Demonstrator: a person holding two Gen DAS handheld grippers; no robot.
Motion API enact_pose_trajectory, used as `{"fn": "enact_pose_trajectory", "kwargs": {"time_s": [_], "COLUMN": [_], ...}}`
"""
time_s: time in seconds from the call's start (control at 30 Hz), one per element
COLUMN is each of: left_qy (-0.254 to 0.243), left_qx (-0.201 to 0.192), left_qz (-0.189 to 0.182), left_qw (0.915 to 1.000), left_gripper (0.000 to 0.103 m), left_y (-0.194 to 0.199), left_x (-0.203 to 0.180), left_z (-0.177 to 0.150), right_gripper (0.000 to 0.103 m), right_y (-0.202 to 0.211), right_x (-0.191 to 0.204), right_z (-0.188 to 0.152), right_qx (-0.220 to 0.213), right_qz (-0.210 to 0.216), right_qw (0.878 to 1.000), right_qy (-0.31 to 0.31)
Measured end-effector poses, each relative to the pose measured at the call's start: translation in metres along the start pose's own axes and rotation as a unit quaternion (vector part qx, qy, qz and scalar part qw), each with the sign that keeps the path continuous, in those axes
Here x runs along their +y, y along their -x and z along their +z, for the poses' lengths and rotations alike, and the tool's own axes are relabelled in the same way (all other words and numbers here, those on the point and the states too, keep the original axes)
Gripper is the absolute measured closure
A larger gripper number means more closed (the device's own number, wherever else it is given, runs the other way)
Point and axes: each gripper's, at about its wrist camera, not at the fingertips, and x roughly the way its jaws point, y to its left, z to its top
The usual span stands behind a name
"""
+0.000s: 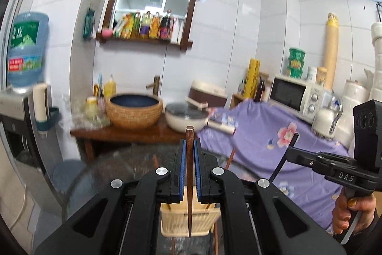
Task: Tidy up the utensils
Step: 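Lower the left tool's chopstick into the holder while the right tool lowers its chopstick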
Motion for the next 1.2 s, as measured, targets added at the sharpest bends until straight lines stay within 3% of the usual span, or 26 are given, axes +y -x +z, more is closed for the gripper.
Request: {"fn": "enact_pose_trajectory", "kwargs": {"time_s": [0.23, 0.43, 0.77, 1.2], "left_qy": [0.016, 0.054, 0.071, 0.097], "left_qx": [-0.031, -0.037, 0.003, 0.075], "left_qz": [0.038, 0.07, 0.087, 0.086], "left_qw": [0.9987, 0.9954, 0.9937, 0.9887], "left_gripper": [0.097, 0.097, 0.097, 0.097], "left_y": [-0.022, -0.052, -0.091, -0.12], "left_x": [0.0, 0.016, 0.028, 0.055], "left_z": [0.035, 0.043, -0.008, -0.067], "right_gripper": [0.095, 0.095, 0.095, 0.095], "right_y": [-0.007, -0.027, -0.084, -0.117], "right_x": [0.016, 0.009, -0.018, -0.047], "right_z": [0.032, 0.039, -0.004, -0.053], "right_qx": [-0.045, -0.066, -0.038, 0.013], "right_qz": [-0.036, -0.068, -0.089, -0.087], "right_qw": [0.998, 0.995, 0.995, 0.993], "right_qy": [0.025, 0.019, -0.022, -0.072]}}
